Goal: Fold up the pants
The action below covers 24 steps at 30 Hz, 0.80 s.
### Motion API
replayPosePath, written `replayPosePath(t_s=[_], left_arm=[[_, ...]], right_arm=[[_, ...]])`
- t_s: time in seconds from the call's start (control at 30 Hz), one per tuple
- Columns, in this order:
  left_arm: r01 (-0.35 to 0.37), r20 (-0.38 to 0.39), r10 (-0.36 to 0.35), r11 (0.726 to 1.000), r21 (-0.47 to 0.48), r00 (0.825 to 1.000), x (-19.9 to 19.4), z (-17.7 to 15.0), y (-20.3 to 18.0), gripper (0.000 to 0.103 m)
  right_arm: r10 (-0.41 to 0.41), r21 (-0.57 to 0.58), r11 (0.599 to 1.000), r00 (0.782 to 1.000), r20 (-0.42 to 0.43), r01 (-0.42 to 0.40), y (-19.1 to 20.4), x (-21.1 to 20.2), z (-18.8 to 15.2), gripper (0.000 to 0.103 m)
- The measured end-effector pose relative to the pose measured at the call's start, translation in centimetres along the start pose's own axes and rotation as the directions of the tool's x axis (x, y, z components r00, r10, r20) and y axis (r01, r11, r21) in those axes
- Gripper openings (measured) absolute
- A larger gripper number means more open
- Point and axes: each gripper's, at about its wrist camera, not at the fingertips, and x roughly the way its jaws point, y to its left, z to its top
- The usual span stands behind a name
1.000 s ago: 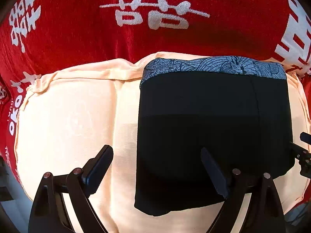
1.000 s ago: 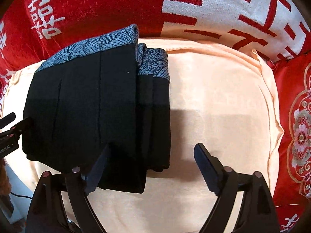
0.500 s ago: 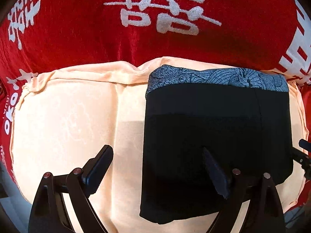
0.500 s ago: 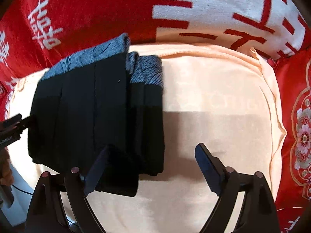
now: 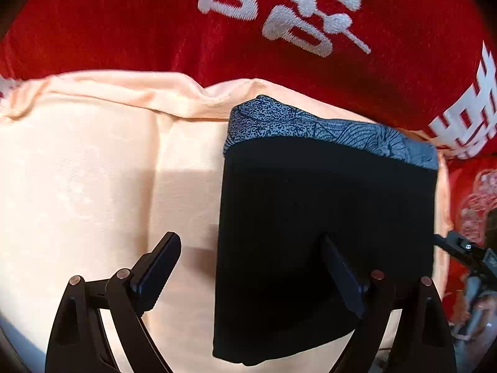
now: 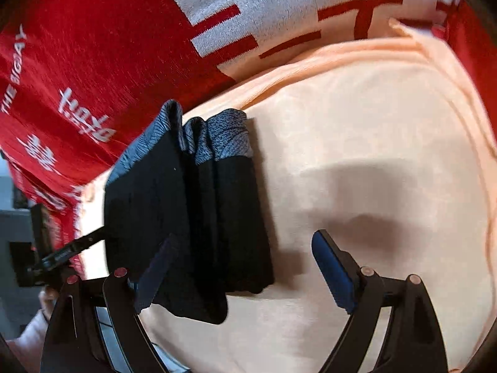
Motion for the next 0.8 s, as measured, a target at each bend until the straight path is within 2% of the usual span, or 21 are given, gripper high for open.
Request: replayPosePath(t_s=[0.13, 0.27, 0.37, 0.47, 0.5, 0.63, 0.77, 0.8], left_arm=[[0.087, -0.038, -0.088, 0.996, -0.025, 0.995, 0.8, 1.1, 1.6, 0.092], [0.156, -0.086, -0.156, 0.988, -0.010, 0.984, 2.4, 2.1, 2.0, 0.092], [0.173, -0.105, -0.171, 0.985, 0.019, 0.980, 4.2, 3.2, 2.0, 0.092], [0.172, -0.099, -0.168, 0.984, 0.040, 0.981, 4.9, 3.7, 1.7, 0.102], [0.173, -0.096, -0.168, 0.984, 0.046, 0.981, 5.3, 3.8, 1.8, 0.102], [0.218, -0.110, -0.213, 0.976, 0.029, 0.971, 6.8, 4.2, 1.6, 0.102], [0.205, -0.096, -0.202, 0.979, 0.023, 0.975, 6.8, 3.4, 0.5, 0.103], [0.198, -0.084, -0.196, 0.980, 0.018, 0.977, 6.7, 3.3, 0.2, 0.100]], right_arm=[[0.085, -0.008, 0.996, 0.996, -0.038, -0.085, 0.2, 0.6, 0.8, 0.091], [0.087, -0.053, 0.994, 0.992, -0.095, -0.092, 0.8, 2.0, 1.5, 0.091], [0.132, -0.062, 0.988, 0.982, -0.137, -0.142, 0.7, 3.1, 2.0, 0.091], [0.187, -0.060, 0.978, 0.967, -0.176, -0.200, 0.5, 4.3, 2.4, 0.091], [0.193, -0.068, 0.976, 0.964, -0.185, -0.208, 0.5, 4.7, 2.6, 0.092], [0.205, -0.065, 0.972, 0.953, -0.225, -0.224, 0.3, 6.7, 3.0, 0.092], [0.204, -0.007, 0.978, 0.955, -0.214, -0.210, 0.4, 7.2, 3.6, 0.090], [0.195, 0.013, 0.980, 0.958, -0.210, -0.196, 0.4, 7.1, 3.6, 0.088]])
